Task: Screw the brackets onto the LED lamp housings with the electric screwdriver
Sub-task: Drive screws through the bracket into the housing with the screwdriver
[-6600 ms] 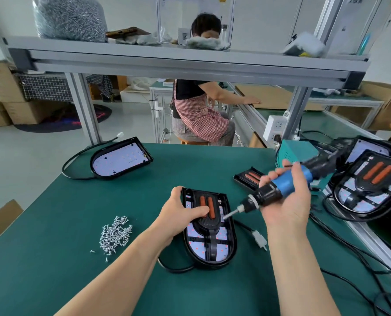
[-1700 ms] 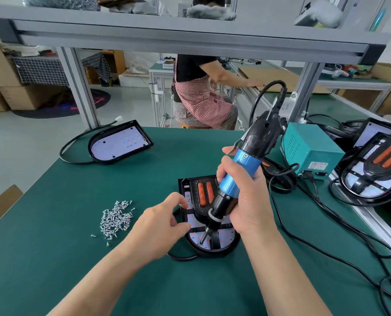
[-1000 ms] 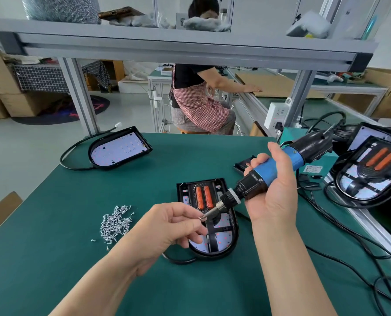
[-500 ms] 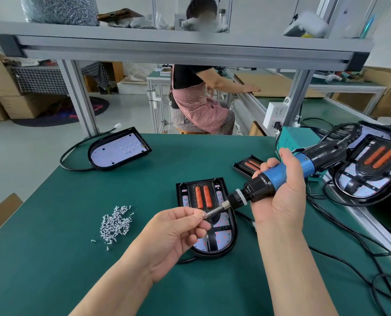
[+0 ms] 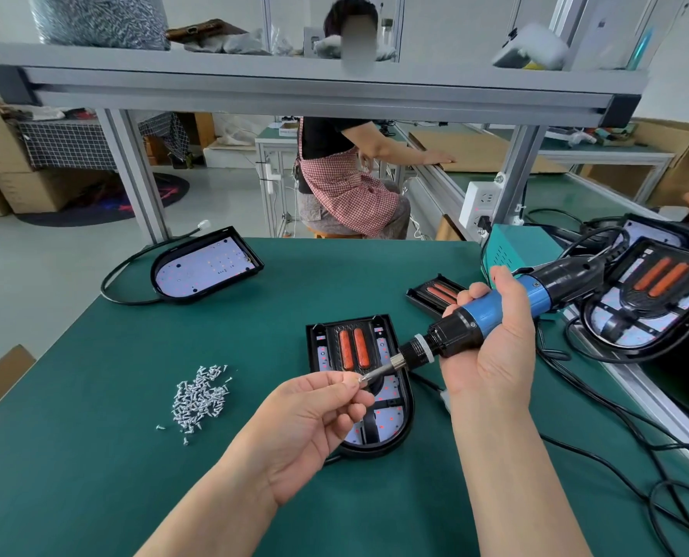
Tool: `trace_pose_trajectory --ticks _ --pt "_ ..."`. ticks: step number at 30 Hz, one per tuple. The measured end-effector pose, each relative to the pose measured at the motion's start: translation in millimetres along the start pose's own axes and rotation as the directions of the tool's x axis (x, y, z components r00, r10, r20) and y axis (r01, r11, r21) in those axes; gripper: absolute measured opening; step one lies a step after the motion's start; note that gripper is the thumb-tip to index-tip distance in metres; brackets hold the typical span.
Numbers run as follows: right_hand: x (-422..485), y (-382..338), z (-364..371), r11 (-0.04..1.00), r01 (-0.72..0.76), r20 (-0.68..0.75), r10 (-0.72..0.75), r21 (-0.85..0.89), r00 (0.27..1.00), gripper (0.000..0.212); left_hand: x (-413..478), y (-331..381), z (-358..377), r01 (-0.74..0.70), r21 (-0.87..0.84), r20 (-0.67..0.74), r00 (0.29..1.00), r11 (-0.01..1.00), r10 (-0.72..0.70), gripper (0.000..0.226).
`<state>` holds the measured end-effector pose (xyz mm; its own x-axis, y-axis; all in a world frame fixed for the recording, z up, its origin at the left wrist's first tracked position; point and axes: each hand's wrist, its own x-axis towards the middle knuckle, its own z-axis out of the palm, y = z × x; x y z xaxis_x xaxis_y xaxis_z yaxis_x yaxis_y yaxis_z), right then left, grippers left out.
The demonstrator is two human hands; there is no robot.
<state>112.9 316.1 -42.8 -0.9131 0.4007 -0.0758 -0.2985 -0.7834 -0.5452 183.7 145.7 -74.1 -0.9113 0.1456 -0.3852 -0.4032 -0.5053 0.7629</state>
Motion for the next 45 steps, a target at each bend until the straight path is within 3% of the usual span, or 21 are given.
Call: trace_pose_trajectory --ticks 7,13,25,30,45 --pt "-0.7 2.1 -1.8 0.999 0.027 -0.016 -0.028 -0.02 0.999 0.04 2.8 -10.2 4.8 -0.062 -0.022 -0.088 0.994 0.998 0.06 0.005" --pt "-6.6 4.7 -1.2 0.992 0.106 -0.079 -0.112 -0.069 0.991 0.016 2.7 -22.2 12.8 -0.165 -0.049 -0.177 0.972 0.985 0.154 0.009" --pt "-4.8 -4.1 -1.6 0.997 0.062 -0.134 -0.068 -0.046 0.989 0.025 -0.1 -25.6 12.0 -0.375 0.352 -0.162 0.878 0.858 0.45 0.014" --pt "-7.8 -2.9 -3.9 0.995 0.066 -0.119 -0.074 -0.069 0.99 0.025 -0.3 -24.0 11.2 -0.382 0.395 -0.125 0.879 0.835 0.461 0.031" --pt "-11.9 -5.0 -7.3 0.994 0.066 -0.102 -0.075 -0.093 0.992 0.027 0.5 -27.6 11.0 -0.395 0.494 -0.105 0.857 0.774 0.505 0.033"
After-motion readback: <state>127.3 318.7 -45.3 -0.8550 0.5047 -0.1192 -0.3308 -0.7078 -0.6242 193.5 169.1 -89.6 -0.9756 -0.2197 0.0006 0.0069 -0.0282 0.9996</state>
